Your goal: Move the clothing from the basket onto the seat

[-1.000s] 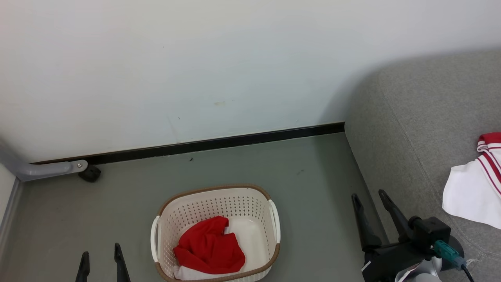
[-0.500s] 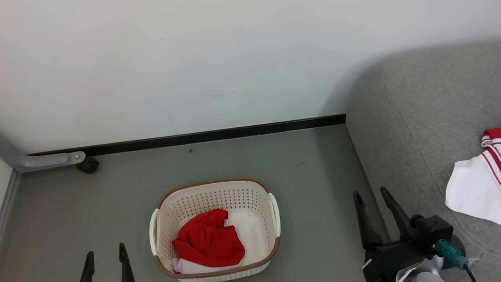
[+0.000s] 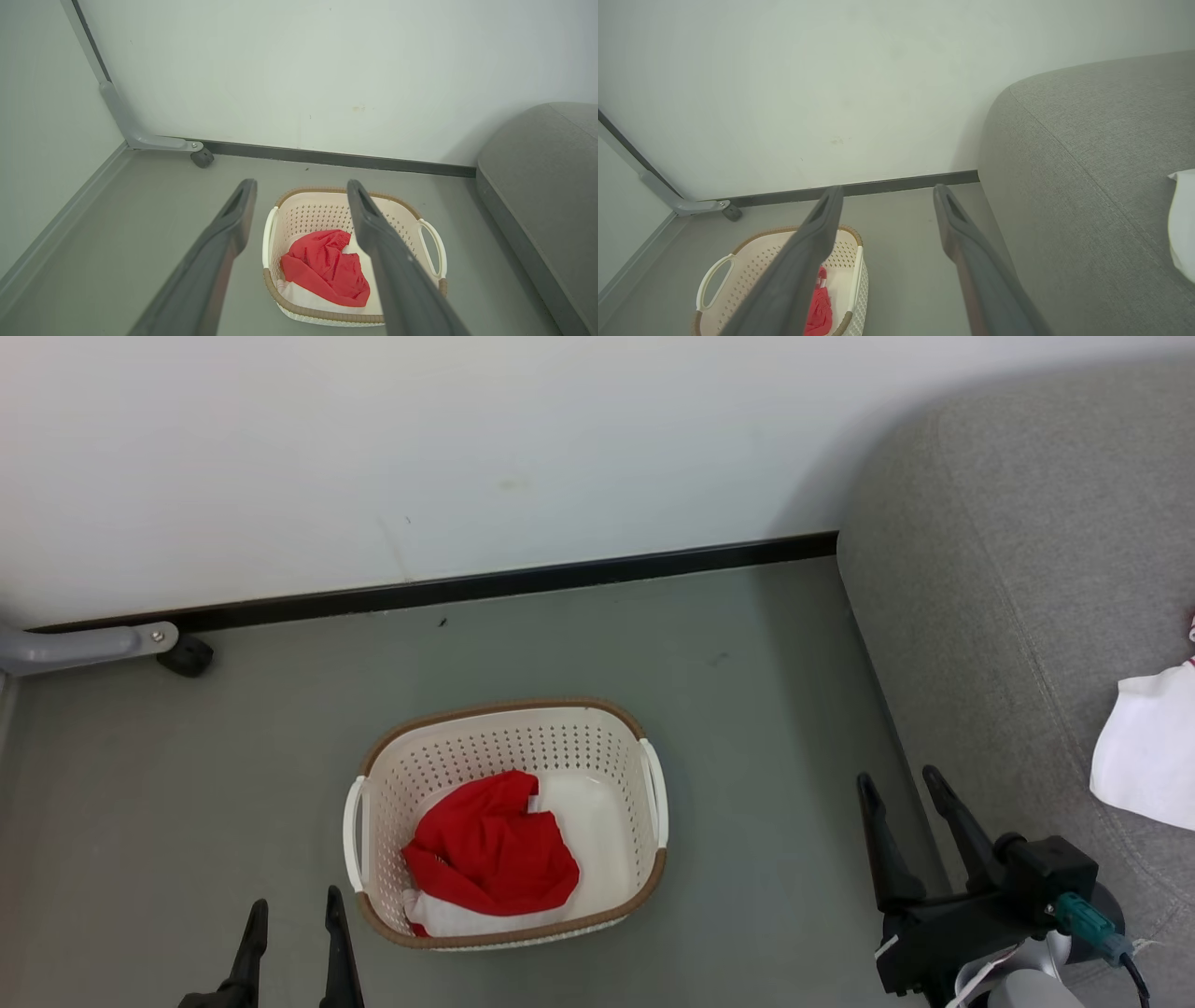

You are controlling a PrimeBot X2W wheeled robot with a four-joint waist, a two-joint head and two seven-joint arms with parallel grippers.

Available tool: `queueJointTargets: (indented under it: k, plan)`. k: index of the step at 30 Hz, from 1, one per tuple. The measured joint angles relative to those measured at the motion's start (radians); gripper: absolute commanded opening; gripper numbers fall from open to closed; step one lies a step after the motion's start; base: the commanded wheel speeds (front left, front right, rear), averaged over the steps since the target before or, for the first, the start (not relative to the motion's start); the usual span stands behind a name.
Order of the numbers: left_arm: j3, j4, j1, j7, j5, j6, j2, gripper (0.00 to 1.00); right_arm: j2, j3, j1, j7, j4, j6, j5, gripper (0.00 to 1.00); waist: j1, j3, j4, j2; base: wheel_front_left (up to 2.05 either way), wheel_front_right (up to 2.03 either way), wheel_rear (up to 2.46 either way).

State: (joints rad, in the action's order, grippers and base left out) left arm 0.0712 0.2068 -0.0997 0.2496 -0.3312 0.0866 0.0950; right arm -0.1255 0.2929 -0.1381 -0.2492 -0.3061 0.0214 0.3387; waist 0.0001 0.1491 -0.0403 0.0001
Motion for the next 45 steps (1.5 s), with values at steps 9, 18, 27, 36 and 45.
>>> queueJointTargets:
  k: [9, 18, 27, 36, 45]
  plan:
    - [0.020, 0.030, 0.086, 0.000, 0.012, -0.026, -0.002, 1.00, -0.004, -0.009, -0.059, 0.000, 0.002, 0.001, 0.000, 1.00, 0.0000, 0.104, 0.001, 0.0000, 0.00, 0.00, 0.00]
    - [0.038, 0.073, 0.182, 0.000, 0.018, -0.035, -0.008, 1.00, -0.004, -0.014, -0.110, 0.000, -0.005, 0.001, 0.000, 1.00, 0.0000, 0.204, -0.002, 0.0001, 0.00, 0.00, 0.00]
    - [0.052, 0.140, 0.279, 0.000, 0.021, -0.062, -0.007, 1.00, 0.004, -0.009, -0.147, 0.000, -0.010, 0.001, 0.000, 1.00, 0.0000, 0.292, -0.011, 0.0001, 0.00, 0.00, 0.00]
    - [0.081, 0.181, 0.381, 0.000, 0.033, -0.078, -0.014, 1.00, 0.008, -0.012, -0.185, 0.000, -0.012, 0.000, 0.000, 1.00, 0.0001, 0.384, -0.024, 0.0001, 0.00, 0.00, 0.00]
    - [0.107, 0.227, 0.480, 0.000, 0.052, -0.098, -0.010, 1.00, 0.028, 0.001, -0.227, 0.000, -0.014, -0.004, 0.000, 1.00, 0.0000, 0.469, -0.041, 0.0001, 0.00, 0.00, 0.00]
